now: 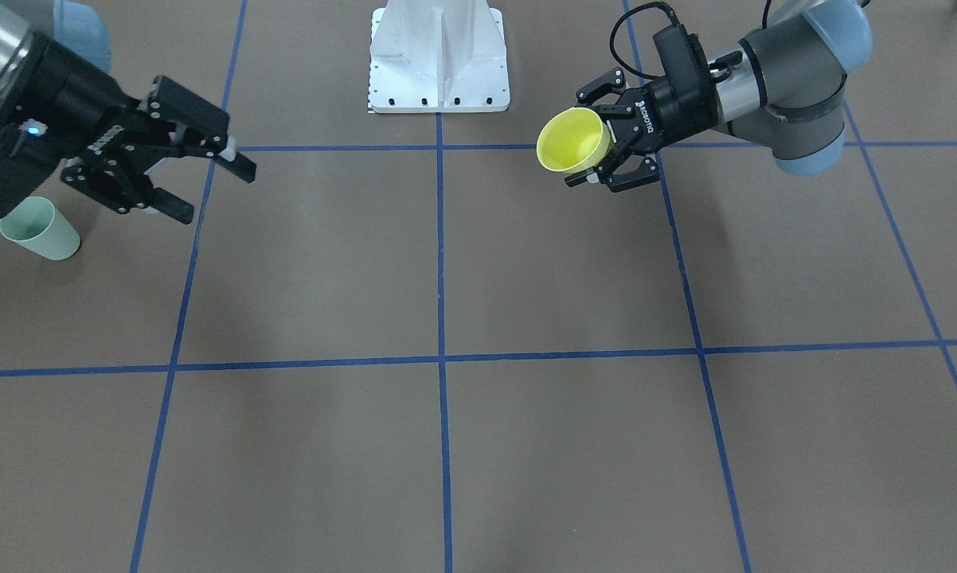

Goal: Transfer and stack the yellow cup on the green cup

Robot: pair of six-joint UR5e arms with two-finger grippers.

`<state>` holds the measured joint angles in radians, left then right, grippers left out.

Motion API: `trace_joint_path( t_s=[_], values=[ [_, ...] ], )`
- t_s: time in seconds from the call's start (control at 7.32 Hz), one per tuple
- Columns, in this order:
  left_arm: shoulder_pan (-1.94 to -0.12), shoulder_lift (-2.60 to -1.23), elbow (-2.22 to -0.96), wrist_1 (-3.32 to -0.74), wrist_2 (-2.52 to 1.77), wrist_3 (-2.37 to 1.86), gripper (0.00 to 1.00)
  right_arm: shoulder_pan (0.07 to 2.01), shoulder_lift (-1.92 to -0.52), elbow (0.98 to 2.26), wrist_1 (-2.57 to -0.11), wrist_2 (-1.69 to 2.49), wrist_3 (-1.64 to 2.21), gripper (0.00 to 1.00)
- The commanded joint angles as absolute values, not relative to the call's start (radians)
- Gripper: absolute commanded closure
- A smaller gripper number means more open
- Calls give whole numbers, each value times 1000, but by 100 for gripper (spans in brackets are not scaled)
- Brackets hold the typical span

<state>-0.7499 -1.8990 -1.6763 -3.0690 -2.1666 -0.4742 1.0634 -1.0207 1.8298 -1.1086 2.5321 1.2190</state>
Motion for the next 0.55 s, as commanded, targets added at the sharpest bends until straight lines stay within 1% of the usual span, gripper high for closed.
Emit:
trace_joint_path(
  t_s=[0.0, 0.14, 0.41],
  values=[
    [-738, -1934, -1675, -3123, -2168, -469, 100, 967, -861, 1830, -1219, 2526, 1348, 0],
    [-721, -1960, -1664, -3187, -2164, -468, 100, 945, -813, 1838, -1253, 2528, 1354, 0],
    [-710, -1986, -1638, -3305, -2129, -469, 100, 907, -764, 1833, -1259, 2526, 1409, 0]
  ],
)
